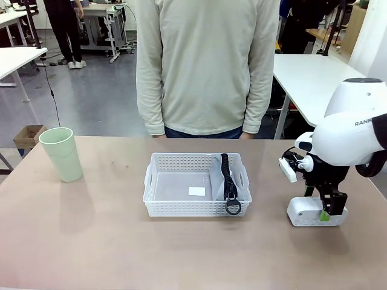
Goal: Efficiently arrange items inside the basket to fit them all.
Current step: Pick up the Digital clock and place it inside the Organizing basket.
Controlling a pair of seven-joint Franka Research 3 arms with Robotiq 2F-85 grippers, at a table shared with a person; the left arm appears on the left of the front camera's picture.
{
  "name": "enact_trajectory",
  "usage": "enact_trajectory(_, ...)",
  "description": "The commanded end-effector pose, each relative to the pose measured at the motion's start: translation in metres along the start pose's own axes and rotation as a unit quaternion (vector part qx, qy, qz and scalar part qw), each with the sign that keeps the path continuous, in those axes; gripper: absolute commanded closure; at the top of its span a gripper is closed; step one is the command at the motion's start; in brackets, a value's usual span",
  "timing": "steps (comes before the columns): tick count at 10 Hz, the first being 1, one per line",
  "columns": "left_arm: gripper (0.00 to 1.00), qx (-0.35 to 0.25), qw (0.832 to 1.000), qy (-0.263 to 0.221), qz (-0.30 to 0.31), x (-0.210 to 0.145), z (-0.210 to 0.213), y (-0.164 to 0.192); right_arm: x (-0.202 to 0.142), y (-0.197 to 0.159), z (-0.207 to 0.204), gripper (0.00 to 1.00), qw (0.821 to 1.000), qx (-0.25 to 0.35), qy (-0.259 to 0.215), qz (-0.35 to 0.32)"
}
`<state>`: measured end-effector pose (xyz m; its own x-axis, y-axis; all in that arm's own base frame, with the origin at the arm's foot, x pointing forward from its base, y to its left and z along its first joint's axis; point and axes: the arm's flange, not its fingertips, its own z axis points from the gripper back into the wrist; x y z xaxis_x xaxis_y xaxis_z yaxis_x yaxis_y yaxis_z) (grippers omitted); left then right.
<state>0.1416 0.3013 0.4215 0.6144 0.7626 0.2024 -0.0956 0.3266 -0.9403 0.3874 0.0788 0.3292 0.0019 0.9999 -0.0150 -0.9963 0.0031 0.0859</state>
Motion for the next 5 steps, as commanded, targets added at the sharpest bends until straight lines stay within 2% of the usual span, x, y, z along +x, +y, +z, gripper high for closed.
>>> enact_trajectory(1,0.00,-0.010,1.000,-0.004,-0.011,0.0003,0.0014,-0.0005,-0.0172,0.0578,-0.0367,0.00,1.000,-0.016,0.018,-0.009)
enact_trajectory(5,0.00,-0.010,1.000,-0.004,-0.011,0.0003,0.0014,-0.0005,-0.0169,0.0570,-0.0368,0.00,1.000,-0.008,0.011,0.002)
